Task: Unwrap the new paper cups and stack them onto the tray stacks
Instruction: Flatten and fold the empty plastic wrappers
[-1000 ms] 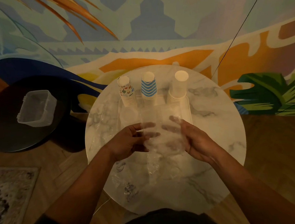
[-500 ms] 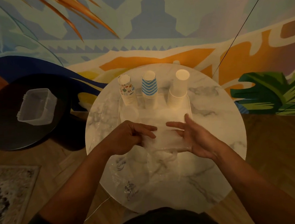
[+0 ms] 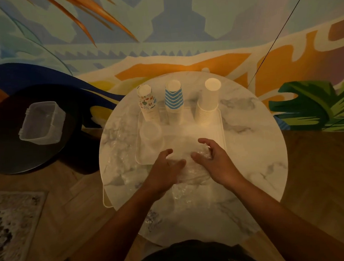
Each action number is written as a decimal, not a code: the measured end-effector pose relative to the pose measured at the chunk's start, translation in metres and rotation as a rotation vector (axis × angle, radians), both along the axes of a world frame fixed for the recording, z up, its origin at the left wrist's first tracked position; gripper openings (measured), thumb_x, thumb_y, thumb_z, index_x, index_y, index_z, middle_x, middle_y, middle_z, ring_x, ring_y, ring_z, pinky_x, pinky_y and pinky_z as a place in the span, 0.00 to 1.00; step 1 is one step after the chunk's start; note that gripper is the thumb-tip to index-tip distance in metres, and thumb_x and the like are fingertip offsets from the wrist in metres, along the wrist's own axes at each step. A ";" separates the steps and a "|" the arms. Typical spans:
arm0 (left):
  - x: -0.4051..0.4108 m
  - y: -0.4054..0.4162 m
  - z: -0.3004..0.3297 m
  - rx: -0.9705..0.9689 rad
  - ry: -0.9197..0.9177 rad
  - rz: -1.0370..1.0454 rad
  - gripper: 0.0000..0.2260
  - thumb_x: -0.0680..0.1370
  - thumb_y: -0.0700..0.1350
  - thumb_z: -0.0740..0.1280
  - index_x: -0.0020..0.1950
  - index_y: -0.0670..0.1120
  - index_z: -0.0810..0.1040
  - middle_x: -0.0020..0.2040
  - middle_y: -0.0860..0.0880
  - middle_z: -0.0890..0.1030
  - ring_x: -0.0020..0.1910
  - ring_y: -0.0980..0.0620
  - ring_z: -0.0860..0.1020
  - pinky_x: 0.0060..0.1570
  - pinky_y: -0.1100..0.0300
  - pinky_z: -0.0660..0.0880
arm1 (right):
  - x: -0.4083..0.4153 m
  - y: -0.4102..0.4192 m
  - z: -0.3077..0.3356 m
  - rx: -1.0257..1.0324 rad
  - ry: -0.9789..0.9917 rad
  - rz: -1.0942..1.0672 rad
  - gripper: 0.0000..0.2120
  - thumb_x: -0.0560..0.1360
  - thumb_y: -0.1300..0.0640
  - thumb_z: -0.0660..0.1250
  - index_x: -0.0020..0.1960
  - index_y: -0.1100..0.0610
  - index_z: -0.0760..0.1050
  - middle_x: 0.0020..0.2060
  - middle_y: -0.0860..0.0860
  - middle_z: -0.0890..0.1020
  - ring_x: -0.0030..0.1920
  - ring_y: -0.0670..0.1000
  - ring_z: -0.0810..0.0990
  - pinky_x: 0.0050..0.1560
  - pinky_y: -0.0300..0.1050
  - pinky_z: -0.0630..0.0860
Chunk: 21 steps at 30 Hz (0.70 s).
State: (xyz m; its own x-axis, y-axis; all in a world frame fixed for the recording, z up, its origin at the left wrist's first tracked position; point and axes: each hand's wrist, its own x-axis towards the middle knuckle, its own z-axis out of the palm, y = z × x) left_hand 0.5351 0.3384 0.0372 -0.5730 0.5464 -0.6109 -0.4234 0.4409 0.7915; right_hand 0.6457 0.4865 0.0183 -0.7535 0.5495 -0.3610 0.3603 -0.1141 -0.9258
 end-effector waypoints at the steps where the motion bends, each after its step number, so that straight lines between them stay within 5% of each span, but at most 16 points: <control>1: 0.002 0.001 -0.006 -0.041 0.128 0.001 0.27 0.80 0.47 0.70 0.77 0.50 0.63 0.63 0.47 0.79 0.55 0.50 0.83 0.53 0.51 0.83 | 0.000 -0.004 -0.002 0.018 -0.024 -0.009 0.23 0.76 0.47 0.74 0.69 0.45 0.72 0.59 0.49 0.82 0.56 0.47 0.83 0.60 0.48 0.80; 3: 0.006 0.004 -0.014 -0.081 0.301 0.011 0.27 0.79 0.50 0.70 0.76 0.55 0.63 0.63 0.49 0.77 0.56 0.50 0.81 0.55 0.50 0.82 | 0.002 -0.011 -0.007 0.081 -0.062 -0.023 0.20 0.78 0.44 0.70 0.68 0.44 0.71 0.60 0.46 0.81 0.58 0.46 0.81 0.61 0.45 0.78; 8: 0.020 0.002 -0.031 0.005 0.383 0.091 0.22 0.82 0.47 0.67 0.74 0.56 0.64 0.51 0.46 0.78 0.40 0.51 0.82 0.33 0.58 0.81 | 0.005 -0.029 -0.020 0.083 -0.072 -0.159 0.12 0.80 0.49 0.68 0.62 0.47 0.73 0.52 0.48 0.83 0.47 0.42 0.83 0.46 0.37 0.80; 13: 0.029 -0.005 -0.052 -0.022 0.507 0.080 0.16 0.83 0.47 0.65 0.69 0.57 0.69 0.45 0.48 0.79 0.38 0.49 0.81 0.39 0.55 0.81 | 0.008 -0.039 -0.035 0.025 -0.075 -0.193 0.09 0.80 0.51 0.68 0.59 0.48 0.74 0.47 0.51 0.82 0.38 0.46 0.81 0.31 0.39 0.76; 18: 0.029 -0.007 -0.070 -0.042 0.482 0.056 0.14 0.84 0.43 0.63 0.68 0.54 0.70 0.43 0.45 0.77 0.32 0.56 0.78 0.33 0.60 0.79 | 0.015 -0.034 -0.062 0.164 -0.141 -0.134 0.11 0.80 0.48 0.68 0.60 0.47 0.73 0.50 0.48 0.82 0.48 0.48 0.81 0.46 0.39 0.77; 21: 0.031 -0.011 -0.081 -0.136 0.481 0.004 0.16 0.83 0.44 0.65 0.70 0.53 0.69 0.48 0.47 0.78 0.38 0.53 0.82 0.39 0.57 0.81 | 0.028 -0.030 -0.082 0.243 -0.247 -0.045 0.17 0.80 0.46 0.68 0.66 0.47 0.70 0.51 0.48 0.80 0.50 0.49 0.81 0.53 0.45 0.79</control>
